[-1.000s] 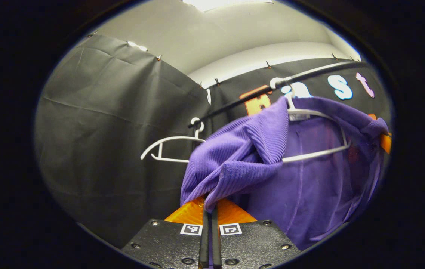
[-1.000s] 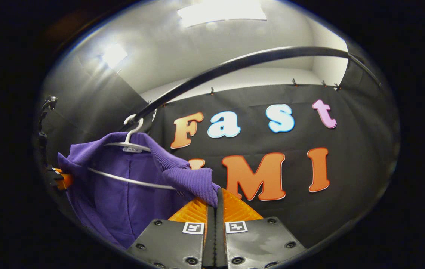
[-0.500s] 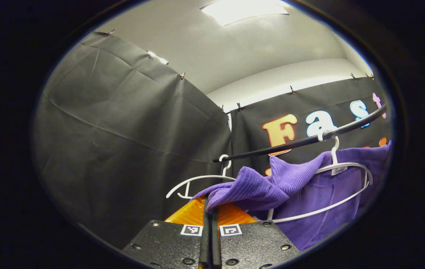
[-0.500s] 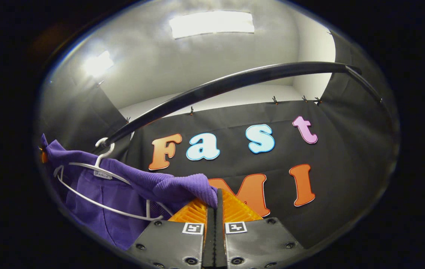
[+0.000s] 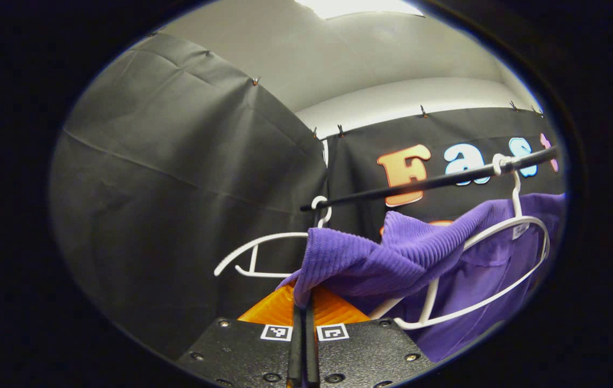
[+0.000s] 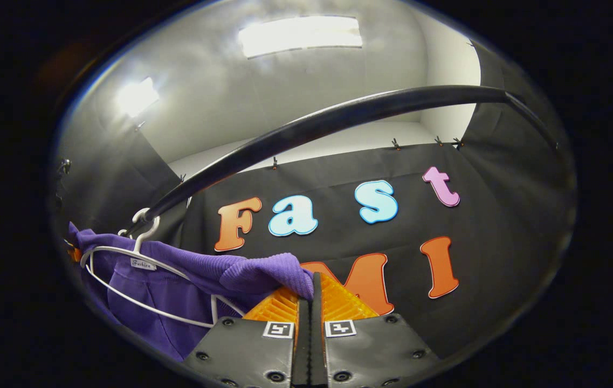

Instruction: Grasp the clothes on the hanger with both hands and then place them into the laundry hamper below.

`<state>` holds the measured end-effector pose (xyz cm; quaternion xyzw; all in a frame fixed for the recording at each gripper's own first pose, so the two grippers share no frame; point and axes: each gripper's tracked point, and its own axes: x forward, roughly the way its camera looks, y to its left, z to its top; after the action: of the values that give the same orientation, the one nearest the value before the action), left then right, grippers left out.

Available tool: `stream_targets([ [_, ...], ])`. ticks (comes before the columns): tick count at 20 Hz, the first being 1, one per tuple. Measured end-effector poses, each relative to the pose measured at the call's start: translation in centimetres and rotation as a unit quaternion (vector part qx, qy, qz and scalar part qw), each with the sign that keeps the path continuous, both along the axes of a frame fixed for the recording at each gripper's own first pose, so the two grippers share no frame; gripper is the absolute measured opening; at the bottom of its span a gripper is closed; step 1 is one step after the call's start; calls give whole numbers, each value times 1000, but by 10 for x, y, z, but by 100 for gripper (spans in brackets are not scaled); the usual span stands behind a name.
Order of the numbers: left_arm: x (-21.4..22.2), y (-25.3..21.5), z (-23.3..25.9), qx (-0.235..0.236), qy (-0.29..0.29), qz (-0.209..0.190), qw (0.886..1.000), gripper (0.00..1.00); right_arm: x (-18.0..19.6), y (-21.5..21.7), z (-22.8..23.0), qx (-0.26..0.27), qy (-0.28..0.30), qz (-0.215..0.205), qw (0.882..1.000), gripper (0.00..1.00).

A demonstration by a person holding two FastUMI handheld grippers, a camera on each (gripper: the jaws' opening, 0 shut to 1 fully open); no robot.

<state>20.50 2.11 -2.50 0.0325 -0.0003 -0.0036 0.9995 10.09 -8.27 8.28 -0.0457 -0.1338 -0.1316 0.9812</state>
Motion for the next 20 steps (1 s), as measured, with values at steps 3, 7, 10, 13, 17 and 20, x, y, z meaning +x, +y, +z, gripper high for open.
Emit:
stream_targets([
  [3,12,-6,-28,14,27,-8,1000,4,-3,1,0,-13,4,-4,1000,7],
  [7,13,-15,-73,-13,86,-37,996,4,-9,6,1,-23,6,-6,1000,7],
  [10,10,-9,-117,-54,138,-36,988,4,-1,4,-1,-35,10,-8,999,7],
  [13,-7,-8,-135,-57,141,-38,988,6,4,7,-5,-49,15,-9,999,7],
  [17,-35,-7,-137,-50,139,-48,988,4,5,0,-8,-52,16,-21,998,7],
  [20,-44,-4,-140,-46,146,-61,986,4,18,-10,-18,-53,25,-32,998,7],
])
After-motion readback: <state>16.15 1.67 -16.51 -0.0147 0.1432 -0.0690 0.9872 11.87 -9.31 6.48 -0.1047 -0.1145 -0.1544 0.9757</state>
